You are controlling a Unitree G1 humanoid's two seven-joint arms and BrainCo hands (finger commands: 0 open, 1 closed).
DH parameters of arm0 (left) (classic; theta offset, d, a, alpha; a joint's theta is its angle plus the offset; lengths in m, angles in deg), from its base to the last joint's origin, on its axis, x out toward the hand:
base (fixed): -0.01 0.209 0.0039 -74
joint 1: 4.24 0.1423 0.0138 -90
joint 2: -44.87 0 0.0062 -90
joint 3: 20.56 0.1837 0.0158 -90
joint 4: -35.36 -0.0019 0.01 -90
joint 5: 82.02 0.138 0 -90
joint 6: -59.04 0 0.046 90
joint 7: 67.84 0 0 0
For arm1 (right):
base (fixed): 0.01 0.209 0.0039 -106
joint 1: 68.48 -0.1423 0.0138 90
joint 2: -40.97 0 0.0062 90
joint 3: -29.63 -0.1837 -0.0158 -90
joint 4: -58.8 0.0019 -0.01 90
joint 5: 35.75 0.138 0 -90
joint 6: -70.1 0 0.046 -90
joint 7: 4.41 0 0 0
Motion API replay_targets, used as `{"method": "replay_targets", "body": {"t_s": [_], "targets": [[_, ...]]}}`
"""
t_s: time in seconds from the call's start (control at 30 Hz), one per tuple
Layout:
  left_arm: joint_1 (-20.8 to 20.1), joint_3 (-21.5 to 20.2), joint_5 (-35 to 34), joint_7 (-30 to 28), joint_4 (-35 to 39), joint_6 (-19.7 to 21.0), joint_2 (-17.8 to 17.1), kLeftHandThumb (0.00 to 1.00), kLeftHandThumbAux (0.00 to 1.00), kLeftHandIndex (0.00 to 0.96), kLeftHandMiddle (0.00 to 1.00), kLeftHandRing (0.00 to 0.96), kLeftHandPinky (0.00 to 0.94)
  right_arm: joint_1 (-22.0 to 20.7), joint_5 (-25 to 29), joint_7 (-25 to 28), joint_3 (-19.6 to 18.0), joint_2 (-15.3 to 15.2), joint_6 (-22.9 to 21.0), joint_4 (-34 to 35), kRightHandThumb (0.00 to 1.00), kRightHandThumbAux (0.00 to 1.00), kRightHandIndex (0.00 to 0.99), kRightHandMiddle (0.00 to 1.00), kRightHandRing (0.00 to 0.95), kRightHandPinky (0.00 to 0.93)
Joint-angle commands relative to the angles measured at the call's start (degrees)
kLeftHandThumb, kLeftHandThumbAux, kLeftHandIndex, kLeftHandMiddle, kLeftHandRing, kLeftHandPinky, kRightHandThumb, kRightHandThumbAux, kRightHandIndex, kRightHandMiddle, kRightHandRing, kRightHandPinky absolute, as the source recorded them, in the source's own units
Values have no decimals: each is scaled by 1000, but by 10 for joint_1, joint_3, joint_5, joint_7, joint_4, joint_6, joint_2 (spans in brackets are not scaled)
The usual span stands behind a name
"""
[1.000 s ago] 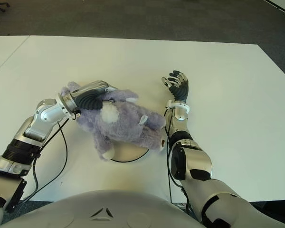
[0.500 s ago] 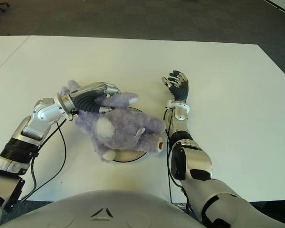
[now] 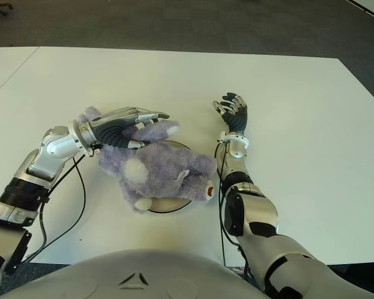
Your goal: Put the doll into the plate.
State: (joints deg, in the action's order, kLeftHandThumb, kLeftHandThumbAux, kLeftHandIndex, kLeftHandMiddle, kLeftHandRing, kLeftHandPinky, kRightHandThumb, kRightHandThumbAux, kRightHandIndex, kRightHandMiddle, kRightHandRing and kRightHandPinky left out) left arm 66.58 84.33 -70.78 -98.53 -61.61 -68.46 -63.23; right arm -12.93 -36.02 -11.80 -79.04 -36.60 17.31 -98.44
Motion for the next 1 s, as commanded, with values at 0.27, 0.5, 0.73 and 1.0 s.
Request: {"method": "replay_targets", "body": {"t_s": [0.27, 0.5, 0.73, 1.0], "targets": [[-5, 25, -14, -59, -41, -30, -8, 238, 366, 0, 0, 0, 0, 164, 16, 6, -12, 43, -22, -90, 195, 870, 289, 343, 369, 384], [6, 15, -19, -50, -25, -10, -3, 216, 287, 0, 0, 0, 0, 165, 14, 2, -10, 43, -21, -90, 202, 857, 292, 346, 372, 382], [12, 9, -16, -41, -13, 12, 1, 214, 220, 0, 0, 0, 0, 166, 10, 1, -7, 42, -19, -90, 180, 855, 284, 344, 368, 370], [15, 2, -21, -36, -8, 17, 4, 232, 216, 0, 0, 0, 0, 165, 11, 1, -8, 43, -23, -90, 169, 849, 277, 336, 357, 353]]}}
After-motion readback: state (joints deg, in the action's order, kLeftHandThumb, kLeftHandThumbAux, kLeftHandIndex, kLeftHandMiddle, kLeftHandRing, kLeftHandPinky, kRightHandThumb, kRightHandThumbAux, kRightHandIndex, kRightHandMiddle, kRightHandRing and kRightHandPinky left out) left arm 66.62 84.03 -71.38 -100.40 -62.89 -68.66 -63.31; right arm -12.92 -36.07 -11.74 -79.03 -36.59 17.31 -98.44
